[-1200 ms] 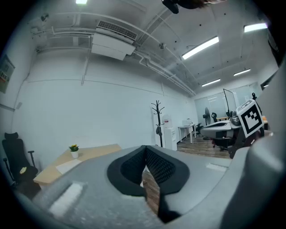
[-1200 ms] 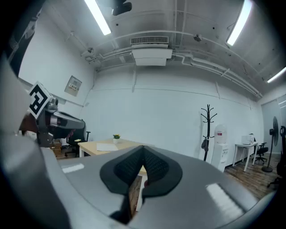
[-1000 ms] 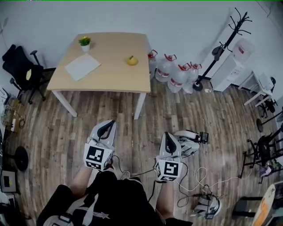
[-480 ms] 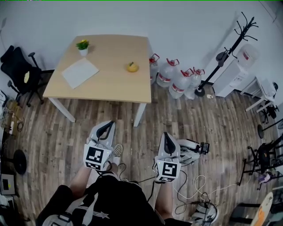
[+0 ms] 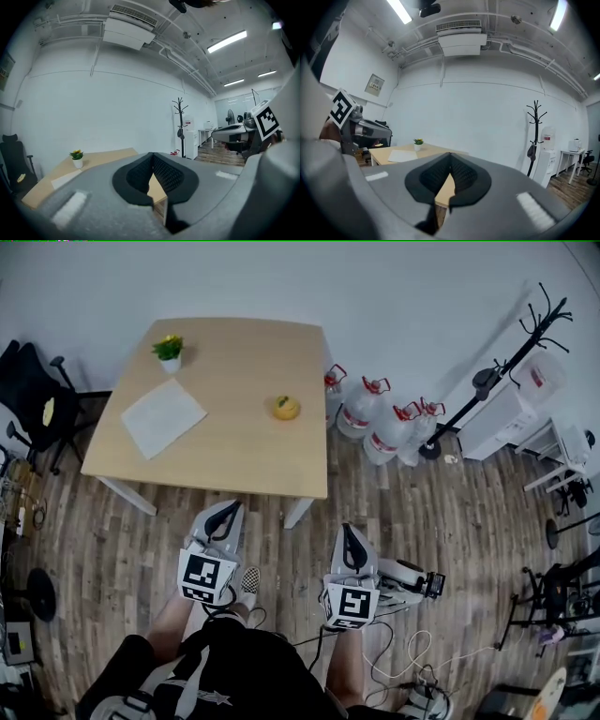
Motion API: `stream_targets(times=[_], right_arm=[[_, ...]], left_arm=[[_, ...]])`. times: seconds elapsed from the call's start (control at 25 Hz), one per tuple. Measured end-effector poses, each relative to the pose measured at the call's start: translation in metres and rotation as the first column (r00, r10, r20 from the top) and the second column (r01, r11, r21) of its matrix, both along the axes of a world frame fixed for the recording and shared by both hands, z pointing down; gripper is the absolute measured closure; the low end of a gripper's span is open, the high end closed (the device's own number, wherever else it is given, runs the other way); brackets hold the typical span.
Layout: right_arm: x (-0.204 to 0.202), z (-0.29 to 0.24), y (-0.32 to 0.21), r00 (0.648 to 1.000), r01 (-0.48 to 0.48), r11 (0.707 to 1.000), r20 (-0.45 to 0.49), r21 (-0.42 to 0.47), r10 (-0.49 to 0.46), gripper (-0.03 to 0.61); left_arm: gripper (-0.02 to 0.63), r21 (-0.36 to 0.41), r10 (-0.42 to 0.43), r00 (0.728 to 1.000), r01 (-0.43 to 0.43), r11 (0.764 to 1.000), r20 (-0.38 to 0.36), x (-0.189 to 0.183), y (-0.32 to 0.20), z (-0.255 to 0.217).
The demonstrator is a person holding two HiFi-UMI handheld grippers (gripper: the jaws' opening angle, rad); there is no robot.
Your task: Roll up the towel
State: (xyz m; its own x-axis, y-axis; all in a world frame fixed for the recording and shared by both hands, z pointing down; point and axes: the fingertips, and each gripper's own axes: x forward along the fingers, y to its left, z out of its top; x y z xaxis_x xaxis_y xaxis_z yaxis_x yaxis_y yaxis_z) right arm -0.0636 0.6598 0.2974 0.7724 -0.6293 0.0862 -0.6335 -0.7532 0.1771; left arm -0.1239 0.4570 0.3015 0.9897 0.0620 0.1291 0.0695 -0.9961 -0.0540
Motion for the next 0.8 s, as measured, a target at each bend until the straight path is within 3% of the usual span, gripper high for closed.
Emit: stream_targets(times=[0.44, 0.8], right_arm=[[0.079, 0.013, -0.11, 0.997, 0.073, 0.997, 0.034, -0.017, -0.073, 0.572], [0.108, 0.015, -0.206, 0.979, 0.201, 0.979, 0.038, -0.034, -0.2, 0.572]], left_arm=[[0.606, -0.026, -0.068, 0.996, 0.07, 0.997, 0.055, 0.064, -0.104, 0.021], [0.606, -0.026, -0.176, 0.982, 0.178, 0.984, 0.062, 0.077, -0.186, 0.021]])
